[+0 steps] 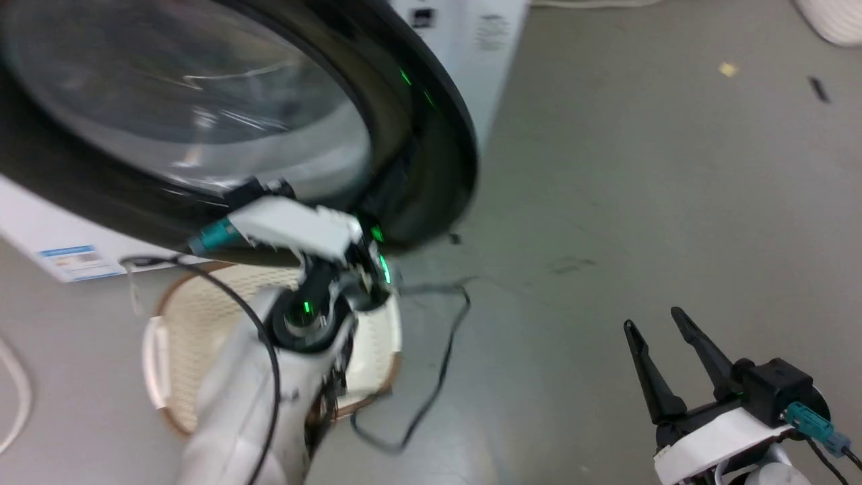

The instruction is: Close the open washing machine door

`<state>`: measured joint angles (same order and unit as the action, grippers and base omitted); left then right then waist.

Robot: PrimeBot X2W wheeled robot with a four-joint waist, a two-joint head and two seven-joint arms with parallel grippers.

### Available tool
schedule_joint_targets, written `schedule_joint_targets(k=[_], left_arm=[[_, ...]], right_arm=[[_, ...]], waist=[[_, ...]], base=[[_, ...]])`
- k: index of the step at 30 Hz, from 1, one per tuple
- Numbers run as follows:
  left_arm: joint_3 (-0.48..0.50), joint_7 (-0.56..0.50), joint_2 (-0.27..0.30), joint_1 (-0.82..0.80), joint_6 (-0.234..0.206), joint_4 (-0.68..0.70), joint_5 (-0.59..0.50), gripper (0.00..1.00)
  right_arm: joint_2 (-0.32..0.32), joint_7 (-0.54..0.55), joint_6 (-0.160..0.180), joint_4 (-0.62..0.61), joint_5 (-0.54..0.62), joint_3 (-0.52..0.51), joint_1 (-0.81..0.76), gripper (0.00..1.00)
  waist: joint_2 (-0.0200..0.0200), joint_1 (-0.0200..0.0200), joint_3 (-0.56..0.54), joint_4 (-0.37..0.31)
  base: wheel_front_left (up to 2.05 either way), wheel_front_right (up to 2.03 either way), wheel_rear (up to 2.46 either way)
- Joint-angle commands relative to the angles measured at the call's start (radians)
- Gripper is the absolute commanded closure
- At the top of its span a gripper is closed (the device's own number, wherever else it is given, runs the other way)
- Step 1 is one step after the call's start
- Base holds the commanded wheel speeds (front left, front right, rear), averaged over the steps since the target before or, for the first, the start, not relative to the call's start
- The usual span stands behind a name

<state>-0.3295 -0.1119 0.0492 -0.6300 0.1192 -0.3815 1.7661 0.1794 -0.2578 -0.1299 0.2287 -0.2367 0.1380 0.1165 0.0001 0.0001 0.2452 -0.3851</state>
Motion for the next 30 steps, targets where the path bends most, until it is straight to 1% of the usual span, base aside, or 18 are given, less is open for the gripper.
schedule_joint_targets(k=[1,4,7,10,12,13,14,16,18,20,23,26,27,28,30], left_arm=[[0.009,0.015,0.001,-0.033,0.009,-0.022,0.01,1.0],[0.019,0.045,0.001,-0.099,0.011,-0.085,0.03,1.0],[0.025,0.062,0.001,-0.131,0.011,-0.119,0.032,1.0],[0.006,0.058,0.001,-0.124,0.011,-0.117,0.018,1.0],[-0.014,0.055,0.002,-0.099,0.011,-0.102,-0.021,1.0],[-0.025,0.057,0.004,-0.08,0.011,-0.088,-0.046,0.6],[-0.036,0.065,0.009,-0.058,0.011,-0.071,-0.074,0.0],[-0.056,0.087,0.019,-0.001,0.011,-0.022,-0.125,0.0],[-0.081,0.122,0.044,0.062,0.011,0.038,-0.191,0.0],[-0.109,0.176,0.084,0.13,0.011,0.094,-0.27,0.0],[-0.156,0.287,0.161,0.22,0.011,0.161,-0.407,0.0],[-0.172,0.357,0.227,0.293,0.011,0.212,-0.53,0.0],[-0.162,0.367,0.239,0.315,0.011,0.224,-0.571,0.0],[-0.132,0.371,0.248,0.338,0.011,0.233,-0.619,0.0],[-0.025,0.373,0.241,0.385,0.011,0.257,-0.775,0.0]], right_arm=[[-0.008,-0.004,-0.001,0.003,-0.006,0.001,0.015,0.0],[-0.014,-0.004,-0.001,0.007,-0.005,0.003,0.016,0.0],[-0.02,-0.004,-0.001,0.01,-0.004,0.004,0.019,0.0],[-0.02,-0.004,-0.001,0.003,-0.002,0.0,0.018,0.0],[-0.016,-0.004,-0.001,-0.006,-0.002,-0.002,0.014,0.0],[-0.014,-0.004,-0.001,-0.011,-0.001,-0.003,0.011,0.0],[-0.012,-0.004,-0.001,-0.016,-0.002,-0.004,0.007,0.0],[-0.008,-0.004,-0.001,-0.029,-0.003,-0.009,-0.002,0.0],[-0.003,-0.004,-0.001,-0.041,-0.004,-0.013,-0.013,0.0],[0.003,-0.004,-0.001,-0.053,-0.001,-0.015,-0.027,0.0],[0.01,-0.004,-0.001,-0.07,0.004,-0.018,-0.049,0.0],[0.014,-0.004,-0.001,-0.087,0.009,-0.025,-0.068,0.0],[0.015,-0.004,-0.001,-0.094,0.011,-0.031,-0.076,0.0],[0.015,-0.004,-0.001,-0.101,0.012,-0.031,-0.081,0.0],[0.016,-0.004,-0.001,-0.113,0.017,-0.035,-0.095,0.0]], waist=[[-0.0001,-0.0001,0.04,-0.059],[-0.0001,-0.0001,0.042,-0.07],[-0.0001,-0.0001,0.036,-0.065],[-0.0001,-0.0001,0.024,-0.039],[-0.0001,-0.0001,0.014,-0.013],[-0.0001,-0.0001,0.006,0.002],[-0.0001,-0.0001,-0.003,0.017],[-0.0001,-0.0001,-0.021,0.052],[-0.0001,-0.0001,-0.041,0.088],[-0.0001,-0.0001,-0.064,0.128],[-0.0001,-0.0001,-0.097,0.189],[-0.0001,-0.0001,-0.128,0.25],[-0.0001,-0.0001,-0.138,0.274],[-0.0001,-0.0001,-0.145,0.291],[-0.0001,-0.0001,-0.161,0.33]], base=[[0.0,0.0,0.0],[0.0,0.0,0.0],[0.0,0.0,0.0],[0.0,0.0,0.0],[0.0,0.0,0.0],[0.0,0.0,0.0],[0.0,0.0,0.0],[0.0,0.0,0.0],[0.0,0.0,0.0],[0.0,0.0,0.0],[0.0,0.0,0.0],[0.0,0.0,0.0],[0.0,0.0,0.0],[0.0,0.0,0.0],[0.0,0.0,0.0]])
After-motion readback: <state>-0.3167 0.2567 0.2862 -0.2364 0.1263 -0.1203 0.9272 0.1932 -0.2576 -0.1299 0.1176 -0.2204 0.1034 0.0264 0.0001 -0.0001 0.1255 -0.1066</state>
